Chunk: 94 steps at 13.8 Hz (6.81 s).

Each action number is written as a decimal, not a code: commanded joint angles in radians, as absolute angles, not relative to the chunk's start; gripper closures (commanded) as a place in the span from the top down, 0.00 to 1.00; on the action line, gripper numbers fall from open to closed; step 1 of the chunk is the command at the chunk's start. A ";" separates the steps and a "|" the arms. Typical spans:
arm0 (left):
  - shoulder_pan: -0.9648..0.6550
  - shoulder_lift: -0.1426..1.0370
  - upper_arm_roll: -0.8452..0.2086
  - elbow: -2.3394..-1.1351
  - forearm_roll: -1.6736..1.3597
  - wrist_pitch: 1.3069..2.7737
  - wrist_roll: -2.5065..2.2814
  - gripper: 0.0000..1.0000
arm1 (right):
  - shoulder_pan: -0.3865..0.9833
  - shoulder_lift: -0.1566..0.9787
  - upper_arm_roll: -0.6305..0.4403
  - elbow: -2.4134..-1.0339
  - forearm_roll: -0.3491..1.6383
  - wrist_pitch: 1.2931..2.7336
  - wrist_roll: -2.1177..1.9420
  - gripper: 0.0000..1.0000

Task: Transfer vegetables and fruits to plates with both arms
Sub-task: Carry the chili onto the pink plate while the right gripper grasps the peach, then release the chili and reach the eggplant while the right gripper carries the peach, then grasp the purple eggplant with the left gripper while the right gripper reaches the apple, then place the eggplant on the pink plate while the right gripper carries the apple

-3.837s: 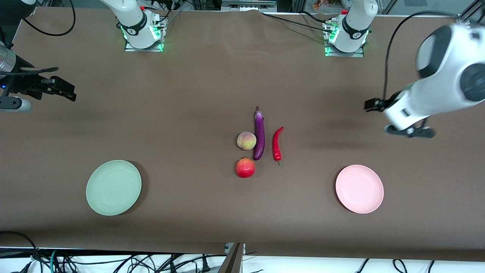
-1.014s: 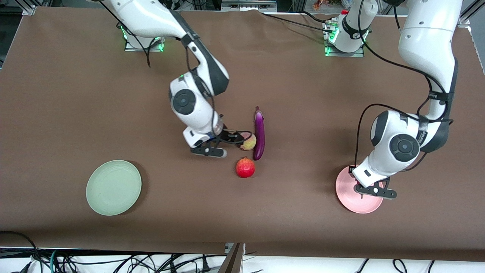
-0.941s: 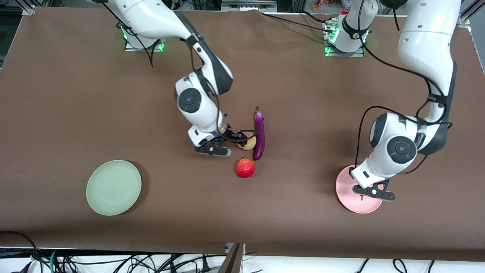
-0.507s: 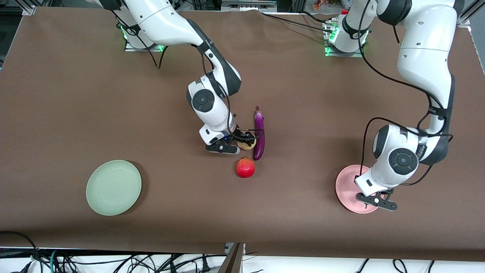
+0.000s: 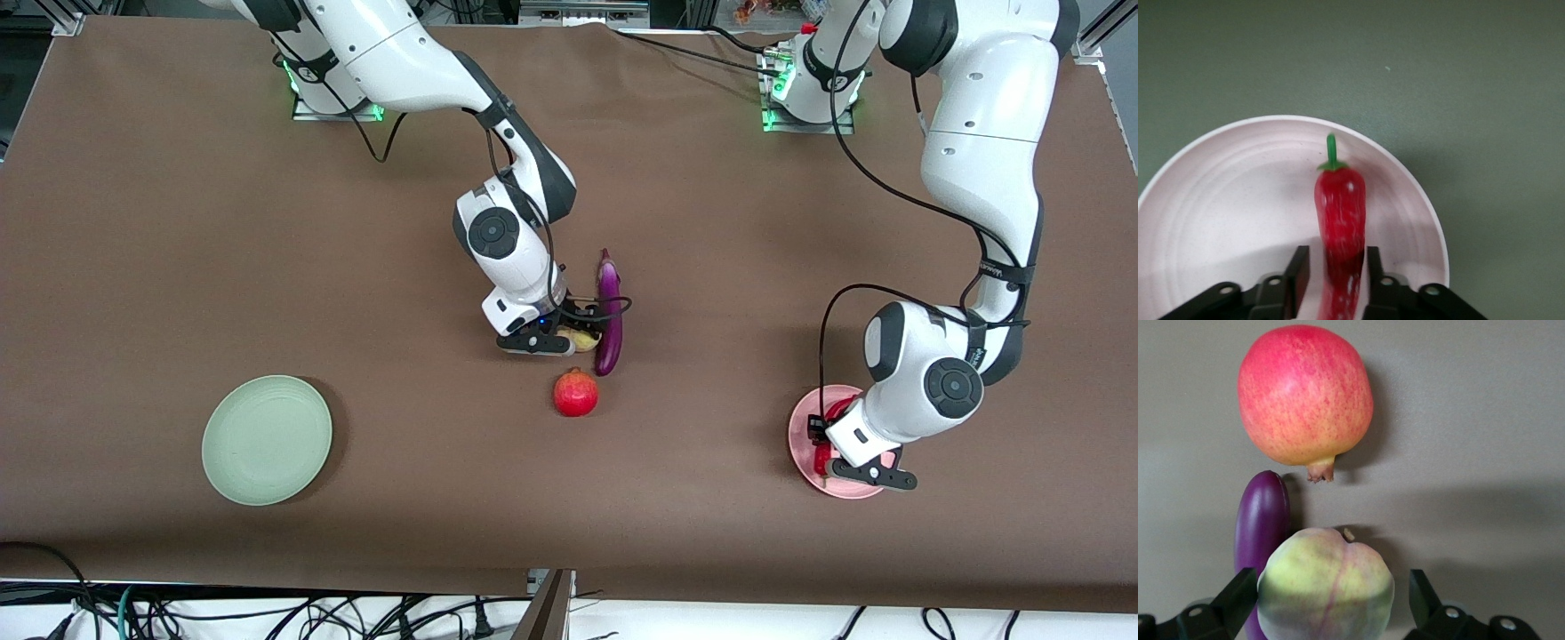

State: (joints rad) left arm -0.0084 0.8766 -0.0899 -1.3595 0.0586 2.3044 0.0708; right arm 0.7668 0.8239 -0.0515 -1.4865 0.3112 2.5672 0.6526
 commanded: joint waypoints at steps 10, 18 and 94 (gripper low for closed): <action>-0.015 0.812 -0.113 -1.339 0.028 2.134 0.037 1.00 | 0.726 0.801 -0.084 -1.390 0.281 2.434 0.588 0.27; -0.035 0.735 -0.280 -1.350 0.029 1.931 -0.225 1.00 | 0.381 0.704 -0.097 -1.278 0.256 1.987 0.032 0.27; 0.012 -0.055 0.025 -1.718 0.005 1.626 0.029 1.00 | 0.160 0.894 -0.069 -1.120 0.117 2.074 -0.387 0.16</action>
State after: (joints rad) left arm 0.0074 -0.0409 0.0242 -1.7025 0.0287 1.6206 0.0058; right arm 0.2111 0.9001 -0.0875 -1.1136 0.1194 2.0918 -0.2372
